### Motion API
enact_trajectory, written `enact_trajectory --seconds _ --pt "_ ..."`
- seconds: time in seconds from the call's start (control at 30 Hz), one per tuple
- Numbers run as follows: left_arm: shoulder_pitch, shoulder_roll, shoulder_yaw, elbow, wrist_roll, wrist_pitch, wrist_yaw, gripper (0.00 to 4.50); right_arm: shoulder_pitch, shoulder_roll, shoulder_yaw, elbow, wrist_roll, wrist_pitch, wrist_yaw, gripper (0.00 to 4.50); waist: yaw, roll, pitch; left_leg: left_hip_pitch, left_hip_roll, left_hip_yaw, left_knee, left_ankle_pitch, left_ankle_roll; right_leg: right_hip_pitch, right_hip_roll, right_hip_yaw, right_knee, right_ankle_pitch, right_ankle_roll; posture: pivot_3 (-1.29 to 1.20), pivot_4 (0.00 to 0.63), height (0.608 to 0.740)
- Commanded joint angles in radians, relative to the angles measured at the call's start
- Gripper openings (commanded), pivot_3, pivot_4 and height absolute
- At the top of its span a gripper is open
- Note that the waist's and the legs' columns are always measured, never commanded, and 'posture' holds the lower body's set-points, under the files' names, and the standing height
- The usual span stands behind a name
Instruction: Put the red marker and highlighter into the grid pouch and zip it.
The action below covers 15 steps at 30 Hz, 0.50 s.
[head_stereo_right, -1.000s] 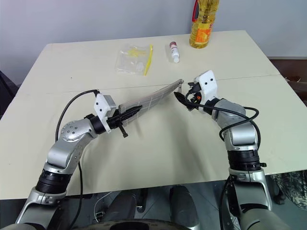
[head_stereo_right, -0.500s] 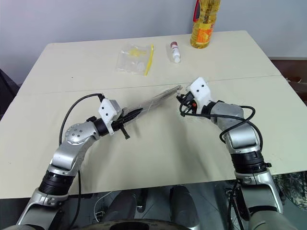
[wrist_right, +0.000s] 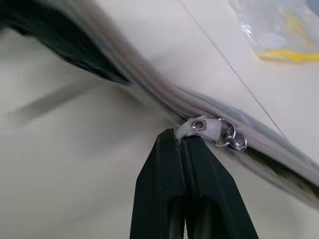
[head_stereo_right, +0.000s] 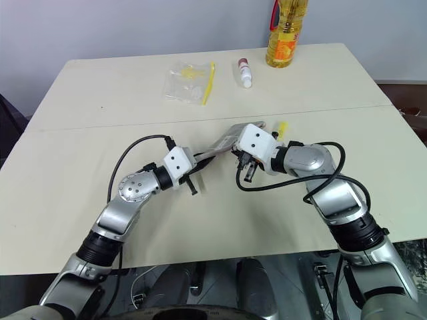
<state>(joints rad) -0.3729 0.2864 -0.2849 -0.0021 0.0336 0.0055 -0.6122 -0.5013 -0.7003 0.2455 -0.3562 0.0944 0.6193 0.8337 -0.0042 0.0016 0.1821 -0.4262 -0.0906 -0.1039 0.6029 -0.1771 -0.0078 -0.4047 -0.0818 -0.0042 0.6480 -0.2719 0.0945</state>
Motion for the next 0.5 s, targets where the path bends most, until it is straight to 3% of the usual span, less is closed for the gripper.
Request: enact_trajectory --seconds 0.03,0.5 --pt "-0.039 -0.031 -0.025 0.046 0.027 -0.035 0.016 0.00 0.015 -0.025 0.017 -0.109 0.027 0.009 0.050 0.03 0.008 0.000 0.000 0.000 0.000 0.000 0.001 0.000 0.000 0.000 0.000 0.000 0.000 0.000 0.000 0.00 0.150 0.740" --pt "-0.099 -0.134 -0.048 0.164 0.059 -0.080 0.042 0.00 0.059 -0.023 0.088 -0.244 0.008 0.101 0.032 0.03 0.018 -0.001 0.000 -0.002 0.000 -0.001 0.008 -0.001 0.002 0.002 0.000 -0.001 0.000 0.000 0.000 0.00 0.150 0.740"
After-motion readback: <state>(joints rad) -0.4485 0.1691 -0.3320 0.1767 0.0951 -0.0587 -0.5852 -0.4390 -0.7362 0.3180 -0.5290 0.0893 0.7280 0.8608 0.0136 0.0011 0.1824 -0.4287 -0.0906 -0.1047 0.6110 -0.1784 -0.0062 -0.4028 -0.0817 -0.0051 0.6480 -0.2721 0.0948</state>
